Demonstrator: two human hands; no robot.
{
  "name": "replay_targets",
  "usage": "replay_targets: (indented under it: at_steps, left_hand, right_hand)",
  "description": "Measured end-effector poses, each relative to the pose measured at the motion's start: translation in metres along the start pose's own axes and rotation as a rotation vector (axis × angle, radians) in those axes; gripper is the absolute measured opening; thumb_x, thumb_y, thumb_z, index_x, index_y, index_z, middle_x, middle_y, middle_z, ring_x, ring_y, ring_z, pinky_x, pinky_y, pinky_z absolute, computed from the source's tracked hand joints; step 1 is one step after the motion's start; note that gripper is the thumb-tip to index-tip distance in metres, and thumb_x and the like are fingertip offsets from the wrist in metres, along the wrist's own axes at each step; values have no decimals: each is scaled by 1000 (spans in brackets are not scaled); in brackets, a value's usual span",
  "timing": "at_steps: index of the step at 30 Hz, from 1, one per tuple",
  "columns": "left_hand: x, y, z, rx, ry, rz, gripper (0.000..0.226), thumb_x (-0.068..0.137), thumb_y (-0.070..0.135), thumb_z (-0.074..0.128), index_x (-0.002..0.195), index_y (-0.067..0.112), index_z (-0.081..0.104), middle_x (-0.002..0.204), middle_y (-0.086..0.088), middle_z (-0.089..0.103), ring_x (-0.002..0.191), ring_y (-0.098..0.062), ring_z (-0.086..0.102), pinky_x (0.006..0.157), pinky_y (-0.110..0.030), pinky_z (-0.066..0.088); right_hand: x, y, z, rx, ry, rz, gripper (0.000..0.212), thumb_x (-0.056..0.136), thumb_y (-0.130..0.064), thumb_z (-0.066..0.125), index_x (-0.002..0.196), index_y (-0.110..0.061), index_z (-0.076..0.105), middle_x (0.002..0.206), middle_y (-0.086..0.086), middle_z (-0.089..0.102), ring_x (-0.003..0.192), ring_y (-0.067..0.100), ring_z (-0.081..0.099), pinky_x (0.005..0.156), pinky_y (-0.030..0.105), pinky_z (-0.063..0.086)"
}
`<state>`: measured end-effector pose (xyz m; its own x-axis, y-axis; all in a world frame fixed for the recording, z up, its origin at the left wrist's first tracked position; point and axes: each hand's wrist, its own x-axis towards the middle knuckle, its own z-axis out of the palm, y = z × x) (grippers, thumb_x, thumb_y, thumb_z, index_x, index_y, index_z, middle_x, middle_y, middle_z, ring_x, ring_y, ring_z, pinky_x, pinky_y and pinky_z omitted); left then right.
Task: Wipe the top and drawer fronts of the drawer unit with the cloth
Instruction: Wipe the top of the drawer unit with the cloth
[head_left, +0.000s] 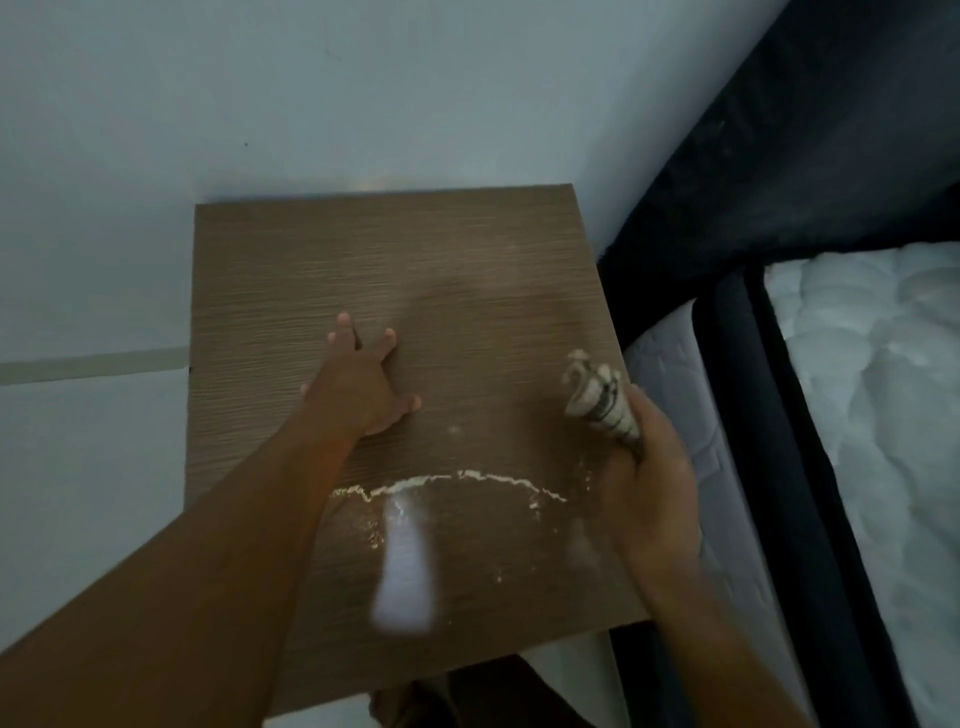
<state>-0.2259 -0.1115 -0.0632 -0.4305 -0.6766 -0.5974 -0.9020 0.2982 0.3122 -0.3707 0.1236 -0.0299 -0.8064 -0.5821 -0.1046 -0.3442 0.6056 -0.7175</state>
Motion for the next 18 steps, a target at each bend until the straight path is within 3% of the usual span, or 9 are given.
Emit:
replay_targets:
  at_steps: [4,8,11,15,18]
  left_hand:
    - [-6,-6,2,46,-11,16,91,85,49,66,154,33,9,161,-6,-22,150,-27,-11,118,-56,18]
    - [-9,-10,3,27,-3,39,89,85,45,67,154,33,12,161,-5,-22,150,-26,-11,119,-54,16]
    - [-8,-11,3,27,-2,44,89,85,45,68,154,33,14,161,-6,-22,150,-26,-11,119,-54,15]
    - [-9,-10,1,47,-15,45,88,86,45,66,154,32,12,161,-6,-23,150,-26,-11,119,-54,16]
    - [-11,-9,-1,44,-18,60,88,86,44,66,155,30,12,161,-7,-23,150,-27,-10,120,-49,14]
  right_hand:
    - [10,35,2,-95,3,135,47,98,-12,41,142,-28,45,139,2,56,130,20,48,109,47,39]
    - [-11,53,27,-229,-35,18,56,94,3,44,147,-14,38,154,5,37,147,17,23,121,36,17]
    - [-33,48,48,-252,85,2,59,90,7,48,144,-13,42,151,6,42,145,19,27,120,43,21]
    - [-76,29,79,-194,84,95,58,92,5,46,145,-18,41,154,-2,37,146,14,23,121,42,18]
    - [-118,18,101,-208,92,-24,52,89,3,45,138,-12,51,148,3,46,142,17,33,116,45,29]
